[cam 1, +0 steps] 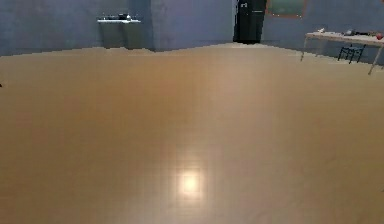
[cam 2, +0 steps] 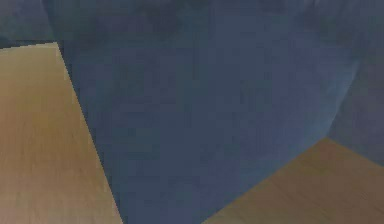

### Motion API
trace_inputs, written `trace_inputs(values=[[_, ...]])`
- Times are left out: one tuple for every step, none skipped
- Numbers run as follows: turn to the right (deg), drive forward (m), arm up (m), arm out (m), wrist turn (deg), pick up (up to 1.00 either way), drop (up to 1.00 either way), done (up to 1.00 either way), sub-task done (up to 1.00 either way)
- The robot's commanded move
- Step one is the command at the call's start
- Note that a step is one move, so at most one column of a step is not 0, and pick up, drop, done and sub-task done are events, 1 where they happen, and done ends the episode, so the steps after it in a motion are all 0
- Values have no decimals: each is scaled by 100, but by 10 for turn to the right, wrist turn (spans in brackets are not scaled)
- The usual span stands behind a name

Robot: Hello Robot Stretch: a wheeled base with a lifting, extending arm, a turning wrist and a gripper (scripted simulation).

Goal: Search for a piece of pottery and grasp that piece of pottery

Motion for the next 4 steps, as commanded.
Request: trace_inputs(values=[[-60,0,0,0,0,0,0,0,0],[0,30,0,0,0,0,0,0,0],[-240,0,0,0,0,0,0,0,0],[-30,0,0,0,0,0,0,0,0]])
